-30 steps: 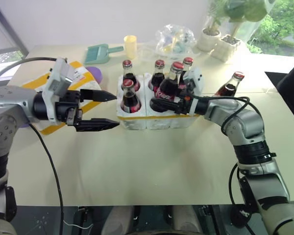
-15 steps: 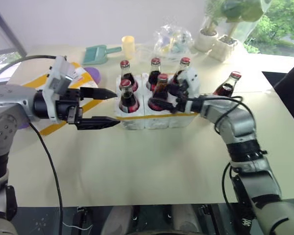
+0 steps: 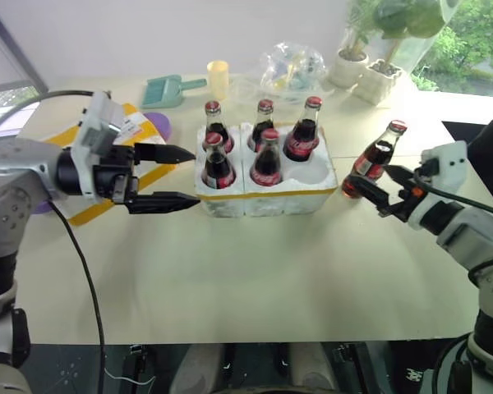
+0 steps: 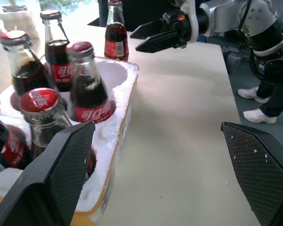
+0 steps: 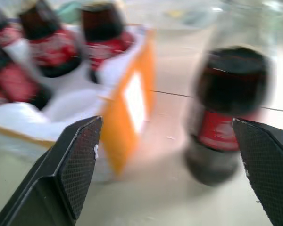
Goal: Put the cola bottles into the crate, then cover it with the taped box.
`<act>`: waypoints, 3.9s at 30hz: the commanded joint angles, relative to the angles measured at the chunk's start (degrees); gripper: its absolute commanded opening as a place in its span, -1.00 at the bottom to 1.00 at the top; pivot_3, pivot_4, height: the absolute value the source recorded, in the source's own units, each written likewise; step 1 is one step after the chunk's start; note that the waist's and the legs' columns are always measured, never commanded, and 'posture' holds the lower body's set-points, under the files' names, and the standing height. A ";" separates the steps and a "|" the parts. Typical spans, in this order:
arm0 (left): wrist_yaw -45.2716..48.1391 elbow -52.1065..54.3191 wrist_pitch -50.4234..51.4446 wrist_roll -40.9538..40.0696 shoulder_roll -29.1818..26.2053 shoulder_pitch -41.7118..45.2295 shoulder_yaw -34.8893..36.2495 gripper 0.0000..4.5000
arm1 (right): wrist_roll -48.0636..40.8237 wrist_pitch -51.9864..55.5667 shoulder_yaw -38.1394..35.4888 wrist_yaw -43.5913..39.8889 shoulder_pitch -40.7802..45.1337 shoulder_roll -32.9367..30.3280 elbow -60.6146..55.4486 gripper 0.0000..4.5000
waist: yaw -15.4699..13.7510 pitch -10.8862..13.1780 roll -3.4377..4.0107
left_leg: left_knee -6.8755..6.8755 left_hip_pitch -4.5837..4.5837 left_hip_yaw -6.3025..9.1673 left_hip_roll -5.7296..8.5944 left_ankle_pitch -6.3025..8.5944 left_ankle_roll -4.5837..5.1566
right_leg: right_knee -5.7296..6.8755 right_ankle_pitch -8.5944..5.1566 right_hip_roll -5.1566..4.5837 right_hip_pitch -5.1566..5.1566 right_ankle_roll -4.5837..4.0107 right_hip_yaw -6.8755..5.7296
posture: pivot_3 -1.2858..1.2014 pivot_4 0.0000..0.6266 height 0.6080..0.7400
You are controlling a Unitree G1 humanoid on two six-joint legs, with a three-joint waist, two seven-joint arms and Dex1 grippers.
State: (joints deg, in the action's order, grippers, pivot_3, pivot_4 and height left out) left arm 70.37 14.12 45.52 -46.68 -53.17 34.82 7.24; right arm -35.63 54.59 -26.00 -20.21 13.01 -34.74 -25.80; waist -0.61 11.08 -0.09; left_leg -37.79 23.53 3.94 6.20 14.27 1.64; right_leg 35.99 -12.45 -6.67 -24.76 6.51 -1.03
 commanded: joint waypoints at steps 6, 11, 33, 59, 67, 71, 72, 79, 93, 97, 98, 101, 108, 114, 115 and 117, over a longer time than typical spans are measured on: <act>0.37 -0.49 -0.99 0.38 0.05 3.51 -0.35 1.00 | 5.57 -10.19 1.71 0.92 3.24 0.97 9.82 0.98 | 0.03 0.00 -0.01 | 0.00 -0.01 -0.01 0.01 0.00 0.01 | -0.01 0.00 0.01 0.02 0.01 0.00 | 0.03 -0.52 1.00; 0.08 -0.08 -0.41 -0.04 -0.59 3.60 0.18 1.00 | 8.30 -15.36 4.97 -0.44 7.05 1.59 18.54 0.98 | 0.14 0.00 -0.01 | 0.00 -0.02 -0.02 -0.01 0.00 0.01 | -0.01 0.00 0.13 0.02 0.00 0.00 | 0.03 -0.52 1.00; -2.09 1.74 0.35 -1.16 -2.07 1.09 2.36 1.00 | 2.90 -23.37 2.13 -6.08 19.26 3.77 27.02 0.26 | 0.34 0.10 0.16 | 0.11 -0.01 -0.05 0.00 -0.03 -0.04 | 0.01 0.00 0.19 -0.08 0.00 0.13 | 0.03 -0.52 1.00; -4.10 3.39 0.86 -1.96 -3.05 -1.54 5.38 1.00 | -1.73 -16.30 20.20 -18.21 21.76 2.00 16.09 0.26 | 1.32 0.19 0.16 | 0.51 0.00 -0.49 -0.05 -0.08 -0.08 | 0.04 0.01 0.21 -0.48 0.00 0.52 | 0.03 -0.52 1.00; -4.93 3.85 0.54 -2.38 -3.23 -2.53 5.72 1.00 | 10.63 -24.73 29.69 -24.36 26.54 1.67 25.26 0.49 | 1.50 0.19 0.15 | 0.51 -0.01 -0.51 -0.07 -0.08 -0.09 | 0.05 0.01 0.23 -0.50 0.00 0.52 | 0.03 -0.52 1.00; -5.07 3.79 0.67 -2.49 -3.21 -2.33 5.71 1.00 | 11.74 -23.82 29.81 -25.41 29.14 2.88 28.41 0.96 | 1.57 0.18 0.12 | 0.50 -0.05 -0.55 -0.08 -0.11 -0.15 | 0.07 0.02 0.23 -0.49 0.00 0.55 | 0.03 -0.52 1.00; -5.10 3.81 0.73 -2.55 -3.28 -2.33 5.79 1.00 | 11.86 -23.60 29.58 -25.70 29.59 2.82 28.58 0.96 | 1.43 0.18 0.12 | 0.51 -0.05 -0.54 -0.08 -0.11 -0.15 | 0.08 0.02 0.24 -0.49 0.00 0.56 | 0.03 -0.52 1.00; -6.68 5.32 2.00 -3.14 -4.97 -5.41 9.20 1.00 | 0.84 -12.70 20.14 -32.59 31.29 -4.16 23.16 0.96 | 1.22 0.19 0.10 | 0.49 -0.03 -0.53 -0.04 -0.12 -0.16 | 0.05 0.02 0.20 -0.47 0.00 0.56 | 0.03 -0.52 1.00; -15.86 12.39 0.62 7.61 -9.96 -28.12 31.48 1.00 | -11.49 -5.58 7.91 -49.85 32.10 -24.83 27.08 0.96 | 1.43 0.18 0.08 | 0.53 -0.08 -0.64 -0.14 -0.02 -0.02 | -0.01 0.01 0.04 -0.45 -0.01 0.57 | 0.03 -0.52 1.00; -16.51 9.76 -16.00 33.40 -11.23 -49.08 38.14 1.00 | -13.29 -5.46 8.68 -53.83 30.33 -24.60 25.18 0.96 | 1.60 0.16 0.12 | 0.71 -0.08 -0.77 -0.14 -0.01 -0.01 | -0.10 0.00 -0.03 -0.52 -0.03 0.63 | 0.03 -0.52 1.00; -17.50 8.42 -19.47 37.61 -10.83 -52.54 38.80 1.00 | -13.54 -5.39 8.85 -54.00 30.40 -24.29 25.01 0.96 | 1.51 0.17 0.13 | 0.74 -0.06 -0.82 -0.14 0.01 0.01 | -0.11 0.00 -0.05 -0.57 -0.04 0.66 | 0.03 -0.52 1.00; -20.64 4.67 -24.71 44.02 -9.49 -56.81 39.09 1.00 | -13.15 -5.91 9.66 -54.23 30.73 -23.72 25.02 0.96 | 0.85 0.15 0.09 | 0.69 -0.03 -0.79 -0.15 0.08 -0.03 | -0.21 -0.10 -0.09 -0.52 -0.22 0.65 | 0.03 -0.52 1.00; -36.59 -9.70 -38.90 58.67 -8.17 -53.83 29.87 1.00 | -12.61 -6.11 10.57 -53.39 31.74 -22.59 25.38 0.96 | -0.26 0.12 0.07 | 0.68 0.00 -0.79 -0.14 0.16 -0.07 | -0.64 -0.03 -0.08 -0.44 -0.19 0.62 | 0.03 -0.52 1.00; -46.08 -22.98 -47.48 63.79 -7.14 -44.50 18.84 1.00 | -13.53 -5.08 10.07 -52.35 32.43 -22.80 24.37 0.96 | -0.09 0.12 0.05 | 0.71 0.07 -0.81 -0.14 0.19 -0.05 | -0.51 0.06 -0.07 -0.52 -0.03 0.61 | 0.03 -0.52 1.00; -46.83 -24.35 -48.29 64.11 -6.99 -43.45 17.73 1.00 | -13.56 -5.05 9.96 -52.26 32.50 -22.85 24.42 0.96 | -0.03 0.12 0.05 | 0.71 0.07 -0.81 -0.14 0.19 -0.05 | -0.51 0.07 -0.07 -0.54 -0.02 0.61 | 0.03 -0.52 1.00; -48.63 -28.02 -50.15 64.80 -6.72 -41.07 15.39 1.00 | -13.76 -4.97 9.60 -51.93 32.35 -23.11 24.15 0.96 | 0.13 0.12 0.05 | 0.70 0.07 -0.82 -0.14 0.19 -0.05 | -0.46 0.07 -0.06 -0.56 -0.01 0.61 | 0.03 -0.52 1.00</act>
State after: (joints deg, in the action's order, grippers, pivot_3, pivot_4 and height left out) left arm 23.87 -11.62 -2.96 17.19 -59.72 -7.22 23.01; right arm -48.14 49.73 -14.20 -72.34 43.94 -57.03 0.04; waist -0.48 11.20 -0.05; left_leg -37.09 23.60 3.12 6.06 14.46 1.59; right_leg 35.54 -12.37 -6.73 -25.32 6.50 -0.41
